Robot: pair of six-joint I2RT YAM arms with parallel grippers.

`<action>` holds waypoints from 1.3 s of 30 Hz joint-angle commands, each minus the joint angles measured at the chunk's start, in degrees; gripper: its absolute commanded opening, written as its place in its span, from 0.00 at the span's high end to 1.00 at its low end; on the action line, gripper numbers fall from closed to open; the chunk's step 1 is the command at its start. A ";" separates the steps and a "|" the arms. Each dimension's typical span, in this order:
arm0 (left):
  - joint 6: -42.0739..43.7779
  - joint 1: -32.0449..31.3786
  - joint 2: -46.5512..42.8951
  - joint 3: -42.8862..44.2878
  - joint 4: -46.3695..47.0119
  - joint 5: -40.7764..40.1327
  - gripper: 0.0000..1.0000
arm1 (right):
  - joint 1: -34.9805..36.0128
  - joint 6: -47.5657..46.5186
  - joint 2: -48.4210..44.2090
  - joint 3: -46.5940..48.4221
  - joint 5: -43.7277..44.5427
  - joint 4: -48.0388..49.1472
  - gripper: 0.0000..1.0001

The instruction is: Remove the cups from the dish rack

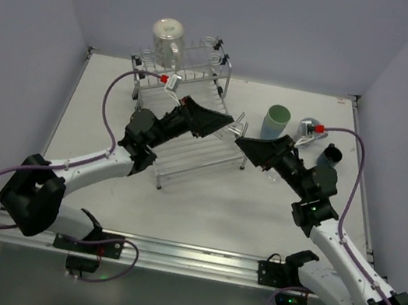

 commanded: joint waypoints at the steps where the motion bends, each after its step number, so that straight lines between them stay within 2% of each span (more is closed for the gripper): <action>1: -3.33 -0.56 0.23 -0.47 8.01 2.34 0.78 | 0.63 3.27 1.85 1.68 -3.15 7.72 0.28; 2: -3.51 -0.82 0.58 -0.38 8.28 2.43 0.78 | 0.71 3.88 3.16 1.67 -3.60 9.04 0.32; 4: -3.86 -1.08 1.37 -0.12 8.64 2.60 0.78 | 0.80 5.38 4.66 2.37 -5.61 11.68 0.47; 7: -3.78 -1.61 1.81 -0.12 8.99 2.52 0.78 | 1.24 6.09 6.86 2.90 -6.85 14.15 0.48; 8: -3.69 -1.52 1.98 -0.03 8.99 2.52 0.78 | 1.42 6.00 7.39 3.34 -6.94 14.06 0.56; 10: -3.69 -1.70 2.07 -0.20 8.99 2.60 0.78 | 1.33 6.18 7.66 3.43 -6.68 14.85 0.62; 11: -3.69 -1.79 2.07 -0.29 8.99 2.61 0.78 | 1.33 6.18 7.66 3.43 -6.42 14.94 0.76; 12: -3.60 -1.79 1.90 -0.38 8.99 2.52 0.77 | 1.33 6.09 7.23 3.26 -5.98 14.68 0.84; 15: -2.99 -1.70 1.37 -0.82 8.64 2.60 0.71 | 1.33 4.17 5.47 3.52 -4.75 11.88 1.00; 16: -2.81 -1.79 1.11 -0.91 8.12 2.78 0.58 | 1.33 3.28 4.85 3.87 -4.31 10.73 1.00; 18: -1.94 -1.79 0.58 -0.73 6.63 3.04 0.39 | 1.33 -0.05 3.36 4.74 -2.90 4.44 1.00; 19: -0.19 -1.70 -0.90 -0.65 3.05 2.44 0.20 | 1.33 -1.37 1.79 6.14 -2.46 1.96 1.00; 21: 5.32 -1.52 -4.84 0.32 -2.93 0.34 0.04 | 1.33 -7.07 -0.15 8.17 -0.62 -9.98 1.00; 22: 7.63 -1.44 -6.61 1.02 -10.62 -0.72 0.00 | 1.33 -9.88 -1.99 11.22 0.61 -14.90 1.00; 23: 10.35 -1.35 -8.37 1.98 -15.57 -2.04 0.00 | 1.42 -16.35 -2.62 13.26 2.97 -26.60 1.00; 24: 16.55 -1.35 -12.04 5.04 -21.71 -3.88 0.00 | 1.33 -19.46 -3.06 15.71 4.73 -33.07 1.00; 25: 19.31 -1.26 -13.82 6.63 -32.91 -8.16 0.00 | 1.24 -22.62 -3.50 20.09 6.58 -38.53 1.00; 26: 22.04 -1.26 -15.49 7.95 -37.63 -10.21 0.00 | 1.16 -28.66 -3.41 22.39 7.99 -43.89 1.00; 27: 26.76 -1.26 -18.81 9.01 -41.94 -12.14 0.00 | 0.98 -31.07 -2.72 25.37 11.48 -55.09 1.00; 28: 28.98 -1.35 -20.50 10.42 -48.86 -14.94 0.00 | 0.80 -33.61 -2.01 30.62 13.17 -59.81 1.00; 29: 31.09 -1.35 -21.91 11.04 -51.89 -16.28 0.00 | 0.80 -37.47 0.17 33.11 14.23 -68.73 1.00; 30: 34.42 -1.35 -24.36 11.65 -56.62 -19.16 0.00 | 0.80 -38.72 1.58 37.66 16.42 -72.74 1.00; 32: 37.78 -1.35 -26.04 13.32 -65.34 -20.68 0.00 | 0.80 -41.44 5.00 40.68 18.98 -79.94 1.00; 33: 40.93 -1.35 -27.27 13.76 -70.24 -23.04 0.00 | 0.72 -41.90 6.33 43.31 22.90 -81.98 1.00; 37: 45.87 -1.35 -30.35 13.86 -77.92 -28.24 0.00 | 0.63 -43.31 12.66 48.59 28.37 -89.46 1.00; 39: 47.63 -1.35 -33.06 11.05 -78.29 -30.17 0.00 | 0.10 -44.45 16.51 51.05 28.48 -92.98 1.00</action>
